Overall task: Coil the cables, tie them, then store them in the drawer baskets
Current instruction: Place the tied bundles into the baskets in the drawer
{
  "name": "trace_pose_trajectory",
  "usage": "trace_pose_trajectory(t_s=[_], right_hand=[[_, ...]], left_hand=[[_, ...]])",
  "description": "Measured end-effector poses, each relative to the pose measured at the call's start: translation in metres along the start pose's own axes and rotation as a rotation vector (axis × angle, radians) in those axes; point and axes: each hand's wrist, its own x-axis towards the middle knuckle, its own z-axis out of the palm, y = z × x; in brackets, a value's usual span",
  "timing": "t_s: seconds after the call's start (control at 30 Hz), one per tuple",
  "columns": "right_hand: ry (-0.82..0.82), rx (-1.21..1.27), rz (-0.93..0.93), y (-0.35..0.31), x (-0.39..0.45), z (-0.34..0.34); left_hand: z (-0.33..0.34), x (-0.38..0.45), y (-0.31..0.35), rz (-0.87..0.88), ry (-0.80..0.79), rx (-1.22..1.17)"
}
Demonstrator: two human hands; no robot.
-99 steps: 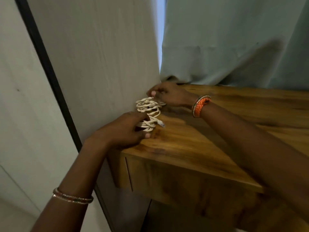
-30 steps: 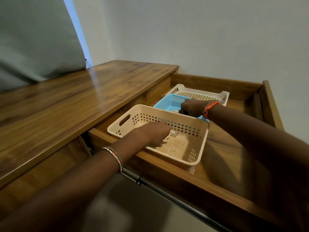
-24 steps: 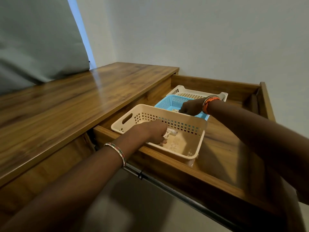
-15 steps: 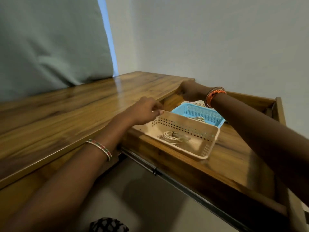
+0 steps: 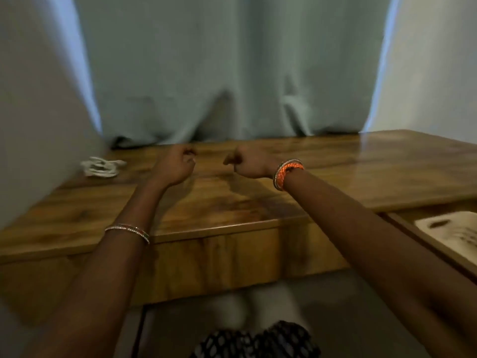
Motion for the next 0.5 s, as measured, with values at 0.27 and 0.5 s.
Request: trace_pose_trajectory(t_s=[0.27,0.5], right_hand=[[-0.069,0.088,-0.232,-0.096,0.107,0.077],[-0.068,0.192,-0.287,-0.139,0.163,0.106]], left_hand=[[-0.101,0.004,-0.132,-0.384,0.153,0.239],[-0.111,0.038,-0.196,-0.319,-0.257,0.594]])
